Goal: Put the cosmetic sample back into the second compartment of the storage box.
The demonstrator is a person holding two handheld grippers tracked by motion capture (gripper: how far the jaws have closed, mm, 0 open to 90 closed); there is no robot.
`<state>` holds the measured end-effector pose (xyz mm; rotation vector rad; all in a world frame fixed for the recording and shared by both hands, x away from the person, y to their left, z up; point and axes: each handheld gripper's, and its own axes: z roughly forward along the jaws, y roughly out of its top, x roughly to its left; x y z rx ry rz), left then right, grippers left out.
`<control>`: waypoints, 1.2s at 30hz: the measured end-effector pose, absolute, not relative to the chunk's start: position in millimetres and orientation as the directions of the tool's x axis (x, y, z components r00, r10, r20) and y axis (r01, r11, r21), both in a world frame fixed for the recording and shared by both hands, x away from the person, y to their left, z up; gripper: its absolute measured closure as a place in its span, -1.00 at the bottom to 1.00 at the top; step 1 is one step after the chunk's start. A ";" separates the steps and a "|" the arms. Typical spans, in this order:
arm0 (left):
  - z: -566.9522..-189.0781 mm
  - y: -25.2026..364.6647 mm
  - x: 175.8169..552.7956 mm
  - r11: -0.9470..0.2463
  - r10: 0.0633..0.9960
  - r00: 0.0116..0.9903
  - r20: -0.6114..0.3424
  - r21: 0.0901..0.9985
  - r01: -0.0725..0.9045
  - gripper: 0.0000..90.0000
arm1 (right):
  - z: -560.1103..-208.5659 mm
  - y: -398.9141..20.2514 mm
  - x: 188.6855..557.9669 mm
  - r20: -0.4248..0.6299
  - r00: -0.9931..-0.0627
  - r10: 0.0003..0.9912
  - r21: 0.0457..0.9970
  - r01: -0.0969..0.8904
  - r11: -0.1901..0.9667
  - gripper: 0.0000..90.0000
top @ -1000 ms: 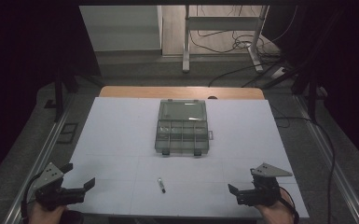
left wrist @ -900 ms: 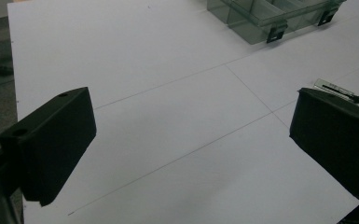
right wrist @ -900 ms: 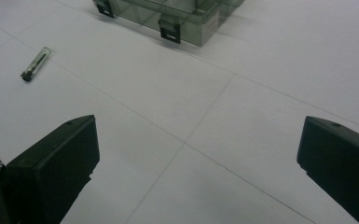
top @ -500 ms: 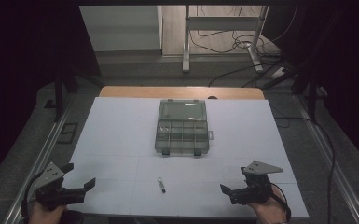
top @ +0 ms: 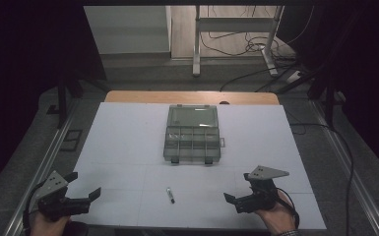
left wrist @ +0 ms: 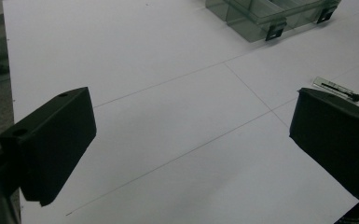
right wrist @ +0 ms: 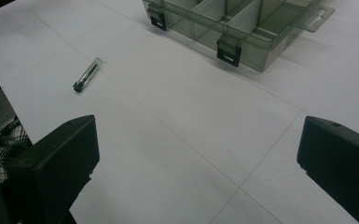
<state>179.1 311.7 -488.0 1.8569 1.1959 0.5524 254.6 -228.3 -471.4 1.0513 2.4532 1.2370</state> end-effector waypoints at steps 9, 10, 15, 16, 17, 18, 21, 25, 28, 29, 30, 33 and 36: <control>-487.9 311.7 179.3 -0.194 0.891 0.448 -0.074 0.830 0.523 -0.98 | -470.4 -215.4 258.1 0.122 -0.731 0.671 0.766 0.499 0.405 -1.00; -487.9 311.7 179.3 -0.194 0.891 0.448 -0.074 0.830 0.523 -0.98 | -470.4 -215.4 258.1 0.122 -0.731 0.671 0.766 0.499 0.405 -1.00; -488.0 311.7 179.4 -0.195 0.891 0.449 -0.074 0.830 0.523 -0.98 | -472.3 -204.9 261.2 0.101 -0.740 0.665 0.765 0.486 0.423 -1.00; -488.0 311.7 179.4 -0.195 0.891 0.449 -0.074 0.830 0.523 -0.98 | -472.3 -204.9 261.2 0.101 -0.740 0.665 0.765 0.486 0.423 -1.00; -488.1 311.6 179.4 -0.195 0.891 0.449 -0.074 0.830 0.523 -0.98 | -473.4 -201.8 262.6 0.097 -0.742 0.664 0.761 0.485 0.431 -1.00; -488.1 311.6 179.5 -0.195 0.890 0.449 -0.073 0.829 0.523 -0.98 | -473.4 -201.8 262.6 0.097 -0.742 0.664 0.761 0.485 0.431 -1.00; -488.1 311.7 179.4 -0.195 0.890 0.449 -0.074 0.830 0.523 -0.98 | -474.6 -197.8 264.9 0.089 -0.747 0.659 0.754 0.483 0.445 -1.00; -488.1 311.6 179.5 -0.196 0.890 0.450 -0.074 0.829 0.523 -0.98 | -476.4 -190.8 268.0 0.087 -0.749 0.656 0.734 0.494 0.467 -1.00; -488.1 311.6 179.6 -0.196 0.890 0.451 -0.074 0.829 0.524 -0.98 | -476.8 -188.1 269.4 0.089 -0.750 0.655 0.723 0.501 0.476 -1.00; -488.1 311.6 179.6 -0.196 0.889 0.451 -0.074 0.829 0.524 -0.98 | -476.7 -186.8 269.9 0.089 -0.750 0.656 0.718 0.505 0.479 -1.00; -488.1 311.6 179.6 -0.196 0.889 0.451 -0.074 0.829 0.523 -0.98 | -476.5 -185.3 270.3 0.090 -0.748 0.657 0.713 0.509 0.482 -1.00; -488.1 311.6 179.6 -0.197 0.889 0.452 -0.074 0.829 0.523 -0.98 | -477.0 -178.8 271.8 0.088 -0.747 0.659 0.701 0.516 0.492 -1.00; -488.1 311.5 179.5 -0.197 0.889 0.452 -0.073 0.829 0.523 -0.98 | -477.8 -174.8 272.3 0.076 -0.746 0.661 0.689 0.519 0.506 -1.00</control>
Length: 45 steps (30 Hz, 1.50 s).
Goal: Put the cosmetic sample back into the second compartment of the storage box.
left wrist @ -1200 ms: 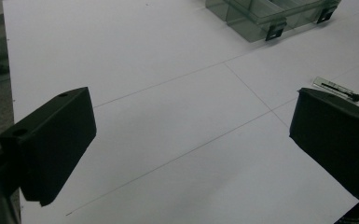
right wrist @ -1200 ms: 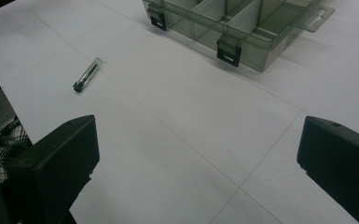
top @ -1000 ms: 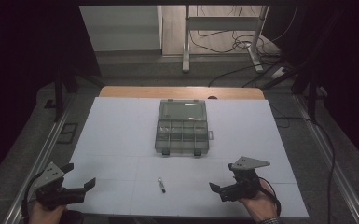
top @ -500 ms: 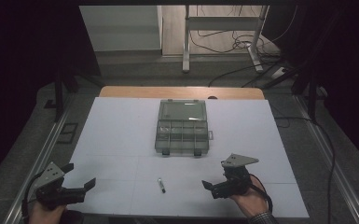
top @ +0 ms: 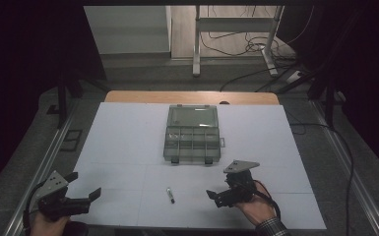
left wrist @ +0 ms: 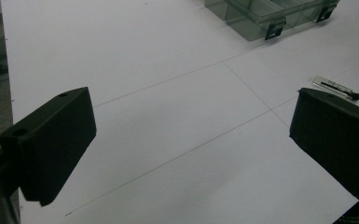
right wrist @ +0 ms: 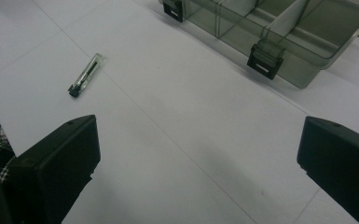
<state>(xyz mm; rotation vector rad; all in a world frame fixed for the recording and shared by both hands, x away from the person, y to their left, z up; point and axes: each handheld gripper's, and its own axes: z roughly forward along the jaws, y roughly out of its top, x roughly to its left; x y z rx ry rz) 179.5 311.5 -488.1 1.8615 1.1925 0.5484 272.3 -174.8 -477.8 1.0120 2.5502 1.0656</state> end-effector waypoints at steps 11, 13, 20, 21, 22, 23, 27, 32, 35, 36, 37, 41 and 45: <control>-488.1 311.3 179.8 -0.203 0.886 0.458 -0.072 0.828 0.522 -0.98 | -482.1 -156.0 277.1 0.075 -0.766 0.638 0.666 0.515 0.540 -1.00; -488.1 311.4 179.8 -0.204 0.886 0.458 -0.071 0.828 0.522 -0.98 | -482.6 -152.0 278.6 0.066 -0.765 0.640 0.660 0.515 0.547 -1.00; -488.1 311.3 179.7 -0.205 0.885 0.461 -0.070 0.828 0.521 -0.98 | -483.1 -136.3 280.2 0.060 -0.778 0.625 0.648 0.507 0.568 -1.00; -488.1 311.3 179.7 -0.205 0.885 0.461 -0.070 0.828 0.521 -0.98 | -483.2 -134.4 280.7 0.062 -0.780 0.623 0.644 0.508 0.571 -1.00; -488.1 311.2 179.7 -0.206 0.885 0.461 -0.070 0.829 0.521 -0.98 | -483.4 -132.5 281.3 0.067 -0.780 0.622 0.643 0.511 0.571 -1.00; -488.1 311.2 179.7 -0.206 0.885 0.461 -0.070 0.828 0.521 -0.98 | -483.3 -130.7 282.0 0.064 -0.780 0.623 0.639 0.511 0.574 -1.00; -488.0 311.1 179.6 -0.210 0.884 0.463 -0.066 0.829 0.519 -0.98 | -484.9 -124.6 284.3 0.069 -0.788 0.612 0.636 0.507 0.581 -0.94; -487.8 310.2 179.3 -0.217 0.882 0.468 -0.060 0.829 0.515 -0.98 | -484.4 -117.9 285.8 0.081 -0.792 0.605 0.652 0.501 0.569 -0.80; -487.8 310.2 179.5 -0.216 0.881 0.469 -0.061 0.830 0.514 -0.98 | -484.5 -116.0 286.9 0.089 -0.791 0.605 0.651 0.506 0.566 -0.74; -487.8 310.3 179.5 -0.215 0.881 0.469 -0.062 0.830 0.514 -0.98 | -484.6 -114.7 287.6 0.095 -0.791 0.604 0.649 0.510 0.565 -0.72; -487.9 310.5 179.6 -0.214 0.881 0.470 -0.064 0.830 0.514 -0.98 | -484.9 -111.9 288.5 0.103 -0.795 0.598 0.649 0.509 0.565 -0.67; -487.9 310.7 179.7 -0.213 0.880 0.471 -0.066 0.831 0.514 -0.98 | -485.9 -106.5 289.8 0.108 -0.801 0.589 0.647 0.507 0.570 -0.61; -487.9 310.7 179.8 -0.214 0.879 0.472 -0.066 0.831 0.514 -0.98 | -487.9 -100.1 292.3 0.114 -0.805 0.583 0.646 0.506 0.571 -0.46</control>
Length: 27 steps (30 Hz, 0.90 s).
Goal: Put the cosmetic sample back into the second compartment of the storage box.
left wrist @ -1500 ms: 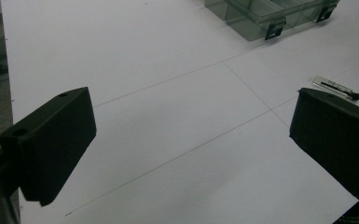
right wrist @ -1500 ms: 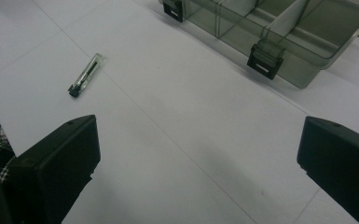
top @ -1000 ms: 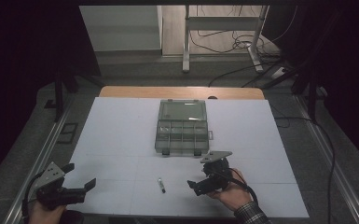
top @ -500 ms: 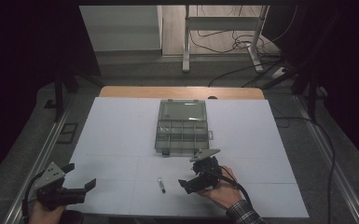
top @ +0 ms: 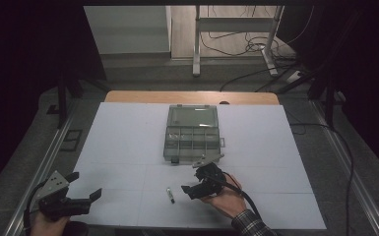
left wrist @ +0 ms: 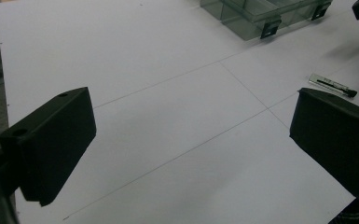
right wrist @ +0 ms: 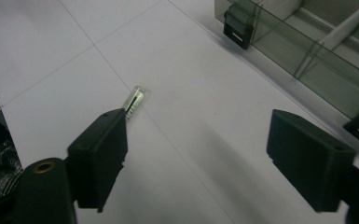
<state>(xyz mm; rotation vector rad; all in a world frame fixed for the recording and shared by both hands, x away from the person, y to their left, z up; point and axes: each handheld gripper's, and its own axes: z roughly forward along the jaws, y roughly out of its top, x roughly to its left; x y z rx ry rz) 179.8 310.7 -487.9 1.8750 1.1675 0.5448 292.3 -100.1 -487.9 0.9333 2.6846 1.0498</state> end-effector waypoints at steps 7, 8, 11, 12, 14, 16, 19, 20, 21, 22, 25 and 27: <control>-487.9 311.1 179.7 -0.210 0.878 0.474 -0.070 0.832 0.513 -0.98 | -493.2 -87.8 295.7 0.116 -0.819 0.562 0.641 0.494 0.587 -0.28; -487.9 311.1 179.7 -0.210 0.878 0.474 -0.070 0.833 0.512 -0.98 | -494.2 -85.4 295.6 0.113 -0.822 0.558 0.636 0.491 0.596 -0.26; -487.9 311.1 179.6 -0.211 0.877 0.475 -0.070 0.833 0.512 -0.98 | -497.3 -78.0 294.7 0.113 -0.837 0.535 0.629 0.477 0.614 -0.13; -487.9 311.0 179.7 -0.211 0.877 0.476 -0.070 0.833 0.512 -0.98 | -498.1 -75.6 294.4 0.115 -0.841 0.528 0.626 0.475 0.619 -0.09; -487.9 311.0 179.8 -0.213 0.876 0.476 -0.069 0.832 0.512 -0.98 | -499.5 -71.5 294.4 0.120 -0.849 0.515 0.622 0.469 0.627 -0.01; -487.9 310.9 179.8 -0.214 0.876 0.477 -0.067 0.832 0.511 -0.98 | -501.6 -66.6 294.6 0.132 -0.854 0.503 0.614 0.469 0.636 0.06; -488.0 310.8 179.8 -0.215 0.876 0.477 -0.066 0.832 0.511 -0.98 | -506.0 -58.8 293.8 0.144 -0.866 0.478 0.605 0.459 0.650 0.17; -488.0 310.8 179.8 -0.216 0.876 0.478 -0.066 0.832 0.510 -0.98 | -506.9 -57.0 293.2 0.143 -0.870 0.472 0.604 0.455 0.655 0.20; -488.0 310.8 179.8 -0.216 0.876 0.478 -0.066 0.832 0.510 -0.98 | -508.5 -53.8 292.0 0.141 -0.876 0.462 0.602 0.446 0.662 0.23; -487.9 310.8 179.9 -0.217 0.876 0.478 -0.066 0.832 0.511 -0.98 | -509.6 -51.1 290.9 0.138 -0.879 0.457 0.601 0.441 0.667 0.27; -487.9 310.7 179.8 -0.218 0.875 0.479 -0.065 0.832 0.510 -0.98 | -513.8 -44.0 288.2 0.129 -0.890 0.438 0.589 0.424 0.688 0.39; -487.9 310.7 179.7 -0.218 0.875 0.480 -0.065 0.832 0.510 -0.98 | -517.4 -39.4 285.5 0.118 -0.893 0.434 0.572 0.419 0.705 0.50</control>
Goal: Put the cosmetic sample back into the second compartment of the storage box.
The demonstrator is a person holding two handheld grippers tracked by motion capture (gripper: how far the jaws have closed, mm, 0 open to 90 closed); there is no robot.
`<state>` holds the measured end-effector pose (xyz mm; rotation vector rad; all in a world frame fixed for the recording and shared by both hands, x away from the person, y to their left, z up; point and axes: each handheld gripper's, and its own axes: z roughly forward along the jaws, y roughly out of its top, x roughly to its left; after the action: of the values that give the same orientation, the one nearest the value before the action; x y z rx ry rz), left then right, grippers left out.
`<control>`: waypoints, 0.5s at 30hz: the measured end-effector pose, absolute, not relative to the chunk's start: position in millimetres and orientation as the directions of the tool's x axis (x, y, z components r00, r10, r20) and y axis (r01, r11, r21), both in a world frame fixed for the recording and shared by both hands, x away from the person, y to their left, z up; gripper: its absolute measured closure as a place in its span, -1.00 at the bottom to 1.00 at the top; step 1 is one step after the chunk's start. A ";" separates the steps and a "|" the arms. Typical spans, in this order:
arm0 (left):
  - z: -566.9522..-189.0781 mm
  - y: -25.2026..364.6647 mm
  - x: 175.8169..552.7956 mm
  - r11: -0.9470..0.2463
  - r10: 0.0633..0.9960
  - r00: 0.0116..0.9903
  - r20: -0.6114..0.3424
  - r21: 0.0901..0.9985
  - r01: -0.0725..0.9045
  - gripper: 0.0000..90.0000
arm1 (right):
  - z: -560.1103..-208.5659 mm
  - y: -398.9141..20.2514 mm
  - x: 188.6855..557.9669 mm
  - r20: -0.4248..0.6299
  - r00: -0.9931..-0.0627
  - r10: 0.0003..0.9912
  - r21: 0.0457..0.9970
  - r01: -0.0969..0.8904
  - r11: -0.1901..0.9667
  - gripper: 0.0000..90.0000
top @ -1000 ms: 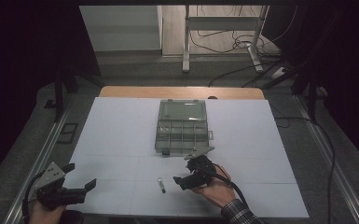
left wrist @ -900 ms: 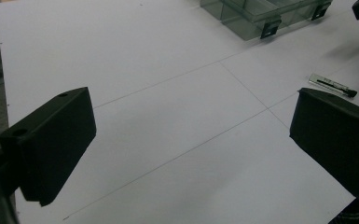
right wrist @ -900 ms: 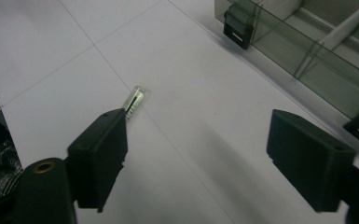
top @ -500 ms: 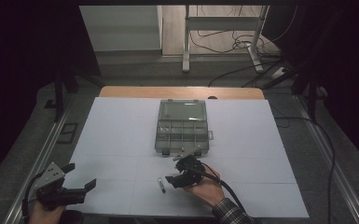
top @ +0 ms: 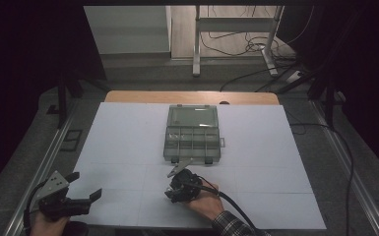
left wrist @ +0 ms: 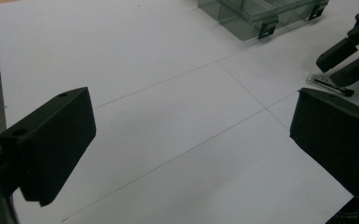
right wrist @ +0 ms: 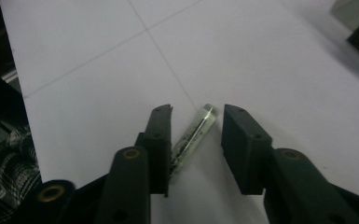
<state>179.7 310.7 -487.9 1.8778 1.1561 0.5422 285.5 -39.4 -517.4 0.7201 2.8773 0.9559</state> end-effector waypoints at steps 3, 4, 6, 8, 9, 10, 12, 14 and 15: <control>-488.0 310.8 179.7 -0.218 0.874 0.481 -0.065 0.833 0.509 -0.98 | -521.0 -36.0 281.2 0.030 -0.906 0.421 0.551 0.367 0.749 0.79; -487.9 310.7 179.6 -0.218 0.874 0.481 -0.065 0.833 0.509 -0.98 | -520.4 -35.6 280.8 0.019 -0.908 0.419 0.547 0.360 0.756 0.80; -487.8 310.7 179.6 -0.219 0.874 0.482 -0.064 0.833 0.509 -0.98 | -519.3 -35.8 281.4 0.028 -0.909 0.416 0.537 0.364 0.761 0.80; -487.7 310.7 179.5 -0.222 0.874 0.483 -0.062 0.832 0.508 -0.98 | -519.3 -36.9 281.7 0.031 -0.908 0.417 0.538 0.367 0.759 0.80; -487.7 310.7 179.6 -0.222 0.873 0.483 -0.062 0.833 0.508 -0.98 | -519.1 -37.5 281.5 0.027 -0.908 0.417 0.539 0.365 0.759 0.80; -487.8 310.6 179.6 -0.222 0.873 0.483 -0.062 0.833 0.507 -0.98 | -519.0 -37.8 281.3 0.024 -0.909 0.416 0.540 0.362 0.760 0.80; -487.8 310.4 179.5 -0.222 0.873 0.484 -0.062 0.833 0.508 -0.98 | -518.5 -38.6 281.5 0.024 -0.911 0.412 0.544 0.358 0.759 0.80; -487.8 310.4 179.5 -0.223 0.873 0.484 -0.062 0.832 0.507 -0.98 | -517.2 -39.3 281.5 0.025 -0.912 0.410 0.549 0.355 0.757 0.80; -487.7 310.4 179.4 -0.223 0.873 0.484 -0.061 0.832 0.507 -0.98 | -516.5 -39.7 281.4 0.028 -0.911 0.412 0.554 0.357 0.752 0.80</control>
<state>179.4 310.4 -487.7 1.8820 1.1501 0.5430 281.4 -39.7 -516.5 0.6273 2.8501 0.8712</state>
